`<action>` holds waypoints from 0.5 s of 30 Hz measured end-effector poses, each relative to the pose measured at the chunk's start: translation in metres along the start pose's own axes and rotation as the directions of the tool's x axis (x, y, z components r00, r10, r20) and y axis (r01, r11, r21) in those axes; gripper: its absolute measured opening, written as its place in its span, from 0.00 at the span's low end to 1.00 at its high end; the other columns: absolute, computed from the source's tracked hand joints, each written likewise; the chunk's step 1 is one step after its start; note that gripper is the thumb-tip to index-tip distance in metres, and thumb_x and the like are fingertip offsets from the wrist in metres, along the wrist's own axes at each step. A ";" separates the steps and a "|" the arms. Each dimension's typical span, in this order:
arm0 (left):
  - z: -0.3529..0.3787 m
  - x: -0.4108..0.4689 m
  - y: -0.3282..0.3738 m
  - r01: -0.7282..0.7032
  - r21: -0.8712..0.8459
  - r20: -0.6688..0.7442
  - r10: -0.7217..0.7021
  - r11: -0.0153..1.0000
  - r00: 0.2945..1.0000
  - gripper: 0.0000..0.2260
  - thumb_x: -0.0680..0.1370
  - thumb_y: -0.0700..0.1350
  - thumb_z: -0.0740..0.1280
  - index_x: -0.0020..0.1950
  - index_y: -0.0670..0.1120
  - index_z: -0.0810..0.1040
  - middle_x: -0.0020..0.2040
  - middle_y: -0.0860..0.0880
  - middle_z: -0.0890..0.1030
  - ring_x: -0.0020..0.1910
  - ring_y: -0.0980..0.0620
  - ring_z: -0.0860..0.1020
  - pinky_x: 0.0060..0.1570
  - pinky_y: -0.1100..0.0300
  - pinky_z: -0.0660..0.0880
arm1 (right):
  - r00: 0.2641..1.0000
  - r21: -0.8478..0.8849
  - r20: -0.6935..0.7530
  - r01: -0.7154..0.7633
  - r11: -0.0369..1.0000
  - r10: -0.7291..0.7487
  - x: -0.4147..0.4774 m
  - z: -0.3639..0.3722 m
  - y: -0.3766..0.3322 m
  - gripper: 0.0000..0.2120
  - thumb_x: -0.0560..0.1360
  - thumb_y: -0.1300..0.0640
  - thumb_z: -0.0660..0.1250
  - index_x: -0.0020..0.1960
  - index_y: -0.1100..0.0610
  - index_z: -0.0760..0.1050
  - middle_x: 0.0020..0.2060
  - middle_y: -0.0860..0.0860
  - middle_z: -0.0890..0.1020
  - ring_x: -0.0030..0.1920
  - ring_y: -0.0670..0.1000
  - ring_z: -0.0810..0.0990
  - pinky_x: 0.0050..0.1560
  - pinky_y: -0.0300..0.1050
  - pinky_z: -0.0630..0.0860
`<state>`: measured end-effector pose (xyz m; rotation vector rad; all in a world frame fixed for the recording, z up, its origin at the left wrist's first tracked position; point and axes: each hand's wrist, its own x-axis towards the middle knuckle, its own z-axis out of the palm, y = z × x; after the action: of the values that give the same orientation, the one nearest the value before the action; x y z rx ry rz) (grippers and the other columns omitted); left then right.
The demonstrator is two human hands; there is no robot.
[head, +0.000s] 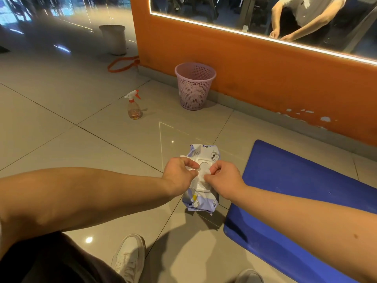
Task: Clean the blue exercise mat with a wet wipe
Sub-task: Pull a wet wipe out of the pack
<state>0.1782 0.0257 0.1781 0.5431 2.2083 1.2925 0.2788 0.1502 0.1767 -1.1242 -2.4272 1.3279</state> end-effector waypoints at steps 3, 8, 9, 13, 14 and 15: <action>-0.001 0.001 0.000 -0.006 0.007 -0.011 0.006 1.000 1.000 0.04 0.77 0.40 0.73 0.49 0.49 0.84 0.50 0.54 0.80 0.47 0.55 0.80 0.42 0.68 0.75 | 0.999 0.093 -0.016 -0.027 0.995 0.028 0.001 -0.002 0.000 0.06 0.72 0.66 0.71 0.44 0.57 0.77 0.33 0.50 0.78 0.32 0.50 0.76 0.32 0.41 0.73; -0.002 0.000 -0.001 0.018 0.009 -0.009 -0.018 1.000 1.000 0.04 0.77 0.41 0.73 0.47 0.51 0.83 0.50 0.54 0.80 0.44 0.54 0.80 0.37 0.69 0.74 | 0.997 0.226 -0.029 -0.064 0.972 0.072 0.001 -0.003 0.003 0.07 0.75 0.67 0.66 0.43 0.57 0.78 0.30 0.52 0.78 0.31 0.52 0.76 0.32 0.45 0.75; -0.002 0.000 -0.001 0.018 0.007 -0.010 -0.018 1.000 1.000 0.04 0.77 0.41 0.73 0.47 0.51 0.82 0.51 0.53 0.80 0.46 0.54 0.80 0.37 0.70 0.73 | 0.997 0.237 -0.022 -0.067 0.969 0.074 0.002 -0.003 0.004 0.07 0.75 0.67 0.66 0.43 0.57 0.79 0.31 0.52 0.78 0.31 0.51 0.76 0.33 0.45 0.74; -0.002 0.001 -0.001 0.023 -0.007 -0.022 -0.023 1.000 1.000 0.05 0.77 0.41 0.73 0.47 0.51 0.82 0.51 0.53 0.80 0.49 0.54 0.80 0.39 0.70 0.73 | 0.999 0.140 -0.004 0.033 0.990 -0.033 0.001 -0.005 0.006 0.03 0.77 0.62 0.66 0.47 0.55 0.77 0.35 0.51 0.79 0.34 0.48 0.75 0.35 0.42 0.72; -0.002 0.001 -0.001 0.024 -0.005 -0.022 -0.024 1.000 0.999 0.05 0.77 0.41 0.73 0.47 0.51 0.82 0.51 0.52 0.81 0.47 0.54 0.81 0.39 0.68 0.75 | 0.989 0.011 -0.016 0.147 0.989 -0.147 0.000 -0.007 0.007 0.04 0.77 0.62 0.67 0.47 0.53 0.75 0.37 0.49 0.78 0.35 0.47 0.74 0.36 0.40 0.71; -0.002 0.002 -0.002 0.026 -0.002 -0.022 -0.026 1.000 0.999 0.05 0.77 0.41 0.73 0.46 0.51 0.82 0.50 0.51 0.82 0.45 0.53 0.81 0.39 0.66 0.76 | 0.960 -0.141 -0.003 0.276 0.951 -0.279 -0.002 -0.009 0.008 0.06 0.77 0.62 0.67 0.48 0.52 0.74 0.40 0.46 0.76 0.37 0.45 0.73 0.36 0.39 0.71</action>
<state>0.1753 0.0242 0.1772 0.4998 2.2243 1.2927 0.2888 0.1579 0.1764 -0.7805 -2.5774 1.0689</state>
